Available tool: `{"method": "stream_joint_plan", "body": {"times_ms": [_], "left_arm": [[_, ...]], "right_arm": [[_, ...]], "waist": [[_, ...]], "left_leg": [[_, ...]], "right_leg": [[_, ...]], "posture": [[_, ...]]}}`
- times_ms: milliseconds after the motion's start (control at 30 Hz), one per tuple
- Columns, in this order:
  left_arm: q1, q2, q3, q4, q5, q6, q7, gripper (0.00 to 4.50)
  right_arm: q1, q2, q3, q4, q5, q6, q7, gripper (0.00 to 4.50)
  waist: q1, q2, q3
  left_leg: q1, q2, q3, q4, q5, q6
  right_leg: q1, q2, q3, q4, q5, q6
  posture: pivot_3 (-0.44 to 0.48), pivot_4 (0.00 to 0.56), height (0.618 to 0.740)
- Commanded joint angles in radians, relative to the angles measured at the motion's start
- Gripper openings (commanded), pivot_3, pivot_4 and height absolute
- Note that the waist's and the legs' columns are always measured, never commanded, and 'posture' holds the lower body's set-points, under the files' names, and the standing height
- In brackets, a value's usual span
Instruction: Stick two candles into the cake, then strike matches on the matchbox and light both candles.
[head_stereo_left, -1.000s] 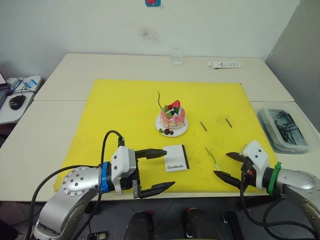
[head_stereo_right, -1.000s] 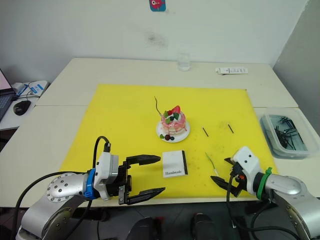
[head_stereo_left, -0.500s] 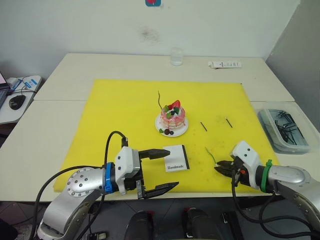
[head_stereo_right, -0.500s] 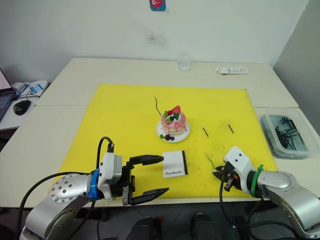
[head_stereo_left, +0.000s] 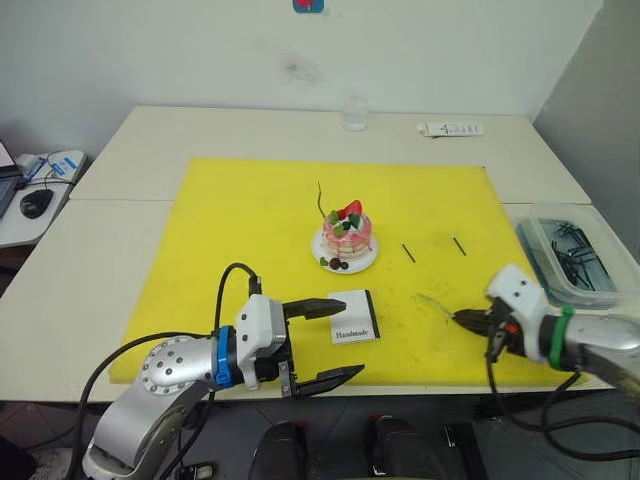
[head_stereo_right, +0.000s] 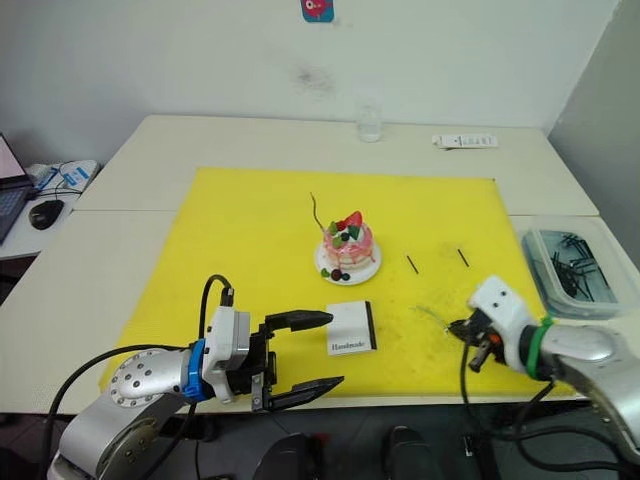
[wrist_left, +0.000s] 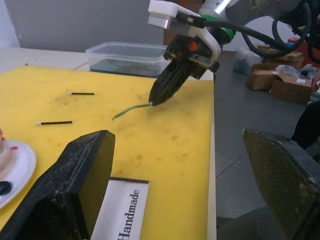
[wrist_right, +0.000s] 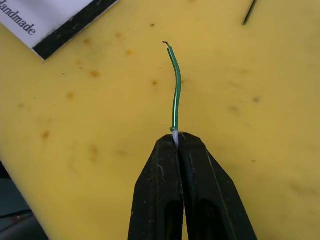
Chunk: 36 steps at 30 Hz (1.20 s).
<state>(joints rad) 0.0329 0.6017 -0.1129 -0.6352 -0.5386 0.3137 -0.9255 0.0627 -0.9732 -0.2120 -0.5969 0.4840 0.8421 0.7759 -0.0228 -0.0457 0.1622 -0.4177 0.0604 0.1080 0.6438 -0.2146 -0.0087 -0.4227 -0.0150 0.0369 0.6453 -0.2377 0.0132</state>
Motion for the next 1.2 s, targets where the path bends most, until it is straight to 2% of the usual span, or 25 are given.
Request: {"method": "stream_joint_plan", "body": {"times_ms": [33,233,533,667,767,967,1200], "left_arm": [[-0.022,-0.016,-0.025,-0.021,0.007,-0.031,-0.003,4.5],[-0.035,-0.024,-0.054,-0.016,0.015,-0.039,-0.012,4.5],[-0.036,-0.026,-0.064,-0.023,0.013,-0.034,0.001,4.5],[-0.034,-0.031,-0.071,-0.03,0.015,-0.033,0.008,4.5],[-0.031,-0.034,-0.076,-0.032,0.017,-0.034,0.009,4.5],[-0.039,-0.04,-0.094,-0.036,0.023,-0.037,0.011,4.5],[-0.047,-0.043,-0.099,-0.044,0.026,-0.03,0.019,4.5]], "right_arm": [[0.102,-0.042,-0.107,0.097,-0.068,-0.216,0.13,0.03],[0.238,-0.038,-0.163,0.28,-0.146,-0.511,0.274,0.03],[0.218,-0.01,-0.122,0.404,-0.182,-0.615,0.298,0.03],[0.213,-0.018,-0.114,0.43,-0.201,-0.635,0.313,0.98],[0.215,-0.057,-0.118,0.427,-0.207,-0.611,0.338,2.0],[0.195,-0.141,-0.097,0.362,-0.198,-0.474,0.357,2.0],[0.093,-0.22,-0.019,0.296,-0.189,-0.247,0.342,2.0]], "waist": [[0.002,0.0,0.0],[-0.001,0.0,0.0],[-0.005,0.001,0.0],[-0.004,0.001,0.0],[-0.004,0.001,-0.001],[-0.004,0.002,-0.001],[-0.004,0.002,-0.001]], "left_leg": [[0.0,0.0,0.0,0.0,0.0,0.0],[0.001,0.0,0.0,0.0,0.0,0.0],[0.003,0.0,0.0,0.002,0.0,0.0],[0.002,0.0,0.0,0.001,0.0,0.0],[0.002,0.0,0.0,0.001,0.0,0.0],[0.002,0.0,0.0,0.002,0.0,0.0],[0.002,0.0,0.0,0.001,0.0,0.0]], "right_leg": [[0.0,0.0,0.0,0.0,0.0,0.0],[0.001,0.003,0.0,0.001,0.0,0.001],[0.002,0.003,0.001,0.001,0.0,0.001],[0.002,0.003,0.001,0.001,0.0,0.001],[0.002,0.004,0.001,0.001,0.0,0.001],[0.002,0.003,0.001,0.002,0.0,0.001],[0.002,0.003,0.001,0.002,0.0,0.001]], "posture": [[0.0,0.15,0.74],[0.0,0.15,0.74],[0.0,0.15,0.74],[0.0,0.15,0.74],[0.0,0.15,0.74],[0.0,0.15,0.74],[0.0,0.15,0.74]]}}
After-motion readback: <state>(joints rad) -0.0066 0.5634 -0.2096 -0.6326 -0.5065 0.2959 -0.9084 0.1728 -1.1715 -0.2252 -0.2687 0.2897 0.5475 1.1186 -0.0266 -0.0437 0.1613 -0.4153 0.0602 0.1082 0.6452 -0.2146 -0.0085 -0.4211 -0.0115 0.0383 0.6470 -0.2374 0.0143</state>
